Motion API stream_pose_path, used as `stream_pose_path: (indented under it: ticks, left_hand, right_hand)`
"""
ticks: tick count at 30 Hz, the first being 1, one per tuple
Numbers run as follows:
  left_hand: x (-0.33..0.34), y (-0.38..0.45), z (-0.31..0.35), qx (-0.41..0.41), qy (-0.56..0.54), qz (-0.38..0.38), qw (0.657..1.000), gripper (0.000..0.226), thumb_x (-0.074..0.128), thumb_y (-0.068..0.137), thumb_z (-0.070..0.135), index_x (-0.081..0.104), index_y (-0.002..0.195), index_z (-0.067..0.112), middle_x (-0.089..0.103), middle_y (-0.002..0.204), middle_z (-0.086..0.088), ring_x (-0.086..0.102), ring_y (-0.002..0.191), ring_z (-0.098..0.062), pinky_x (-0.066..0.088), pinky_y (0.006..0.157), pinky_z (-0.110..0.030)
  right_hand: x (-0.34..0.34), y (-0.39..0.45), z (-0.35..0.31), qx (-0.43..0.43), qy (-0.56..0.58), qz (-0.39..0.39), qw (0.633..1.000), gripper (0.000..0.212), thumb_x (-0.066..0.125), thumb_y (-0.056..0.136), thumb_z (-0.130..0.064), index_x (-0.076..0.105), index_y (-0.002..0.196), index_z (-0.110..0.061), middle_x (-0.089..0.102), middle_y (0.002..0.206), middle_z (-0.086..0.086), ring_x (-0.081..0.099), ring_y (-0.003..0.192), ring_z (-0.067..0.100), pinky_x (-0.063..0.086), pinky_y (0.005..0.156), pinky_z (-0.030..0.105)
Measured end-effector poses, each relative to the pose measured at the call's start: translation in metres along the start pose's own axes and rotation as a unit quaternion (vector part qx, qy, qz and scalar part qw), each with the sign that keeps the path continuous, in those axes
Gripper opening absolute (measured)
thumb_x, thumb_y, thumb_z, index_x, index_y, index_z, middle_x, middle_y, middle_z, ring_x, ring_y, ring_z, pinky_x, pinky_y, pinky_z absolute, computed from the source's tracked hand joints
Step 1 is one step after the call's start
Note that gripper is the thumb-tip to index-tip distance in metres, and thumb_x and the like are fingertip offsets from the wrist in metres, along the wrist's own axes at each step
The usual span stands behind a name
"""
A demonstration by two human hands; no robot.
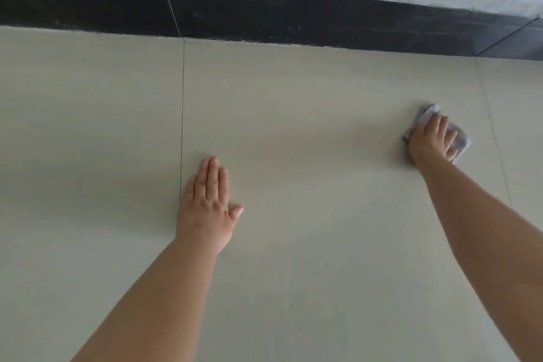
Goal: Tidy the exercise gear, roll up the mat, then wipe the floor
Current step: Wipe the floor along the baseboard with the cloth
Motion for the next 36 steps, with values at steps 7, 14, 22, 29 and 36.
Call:
stream_pose_path:
  ticks: [7, 14, 22, 29, 36]
  left_hand:
    - [0.01, 0.002, -0.003, -0.015, 0.02, -0.049, 0.998, 0.072, 0.019, 0.101, 0.043, -0.018, 0.147, 0.0, -0.026, 0.154, -0.018, -0.019, 0.145, -0.029, -0.006, 0.12, -0.035]
    - [0.01, 0.0, -0.003, -0.018, -0.009, -0.031, 0.999, 0.074, 0.027, 0.1, 0.041, -0.011, 0.148, 0.0, -0.021, 0.155, -0.018, -0.016, 0.146, -0.029, -0.005, 0.12, -0.034]
    - [0.008, -0.002, -0.004, -0.024, 0.008, -0.043, 0.999, 0.071, 0.025, 0.101, 0.04, -0.01, 0.149, 0.0, -0.02, 0.156, -0.016, -0.016, 0.147, -0.026, -0.004, 0.12, -0.034]
    - [0.007, -0.01, 0.0, -0.032, 0.043, -0.039, 0.998, 0.067, 0.02, 0.102, 0.039, -0.009, 0.15, 0.002, -0.016, 0.158, -0.013, -0.014, 0.147, -0.023, -0.003, 0.12, -0.036]
    - [0.01, -0.039, 0.021, 0.087, 0.104, -0.042, 0.99, 0.065, 0.023, 0.102, 0.036, -0.005, 0.15, 0.003, -0.011, 0.159, -0.011, -0.007, 0.149, -0.021, 0.0, 0.12, -0.034]
  right_hand:
    - [0.061, -0.053, -0.185, -0.319, -0.093, -0.099, 0.938, 0.052, 0.018, 0.102, -0.03, -0.001, 0.15, -0.025, -0.006, 0.16, -0.003, -0.008, 0.147, 0.024, -0.003, 0.118, 0.045]
    - [0.098, -0.162, -0.196, -0.519, -0.162, -0.161, 0.824, 0.049, 0.015, 0.102, -0.034, 0.0, 0.149, -0.032, -0.005, 0.159, -0.011, -0.009, 0.148, 0.019, -0.008, 0.118, 0.041]
    - [0.085, -0.218, 0.031, -0.434, -0.175, -0.171, 0.867, 0.062, 0.001, 0.098, -0.047, 0.037, 0.14, -0.018, 0.046, 0.143, 0.001, 0.02, 0.138, 0.016, 0.003, 0.111, 0.032]
    - [0.068, -0.207, 0.061, -0.047, -0.009, -0.103, 0.993, 0.053, 0.024, 0.102, -0.026, 0.003, 0.15, -0.022, -0.006, 0.16, -0.003, -0.01, 0.147, 0.022, -0.007, 0.118, 0.044]
    - [0.143, -0.384, -0.009, -0.455, -0.14, -0.224, 0.851, 0.054, 0.039, 0.085, -0.033, 0.038, 0.139, -0.032, 0.045, 0.145, -0.009, 0.033, 0.139, 0.023, 0.007, 0.116, 0.047]
Point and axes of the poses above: each hand's wrist, its own y-axis towards the middle knuckle, its own x-axis out of the palm, z = x × y, the point moved 6 cm from there along y, towards the middle knuckle
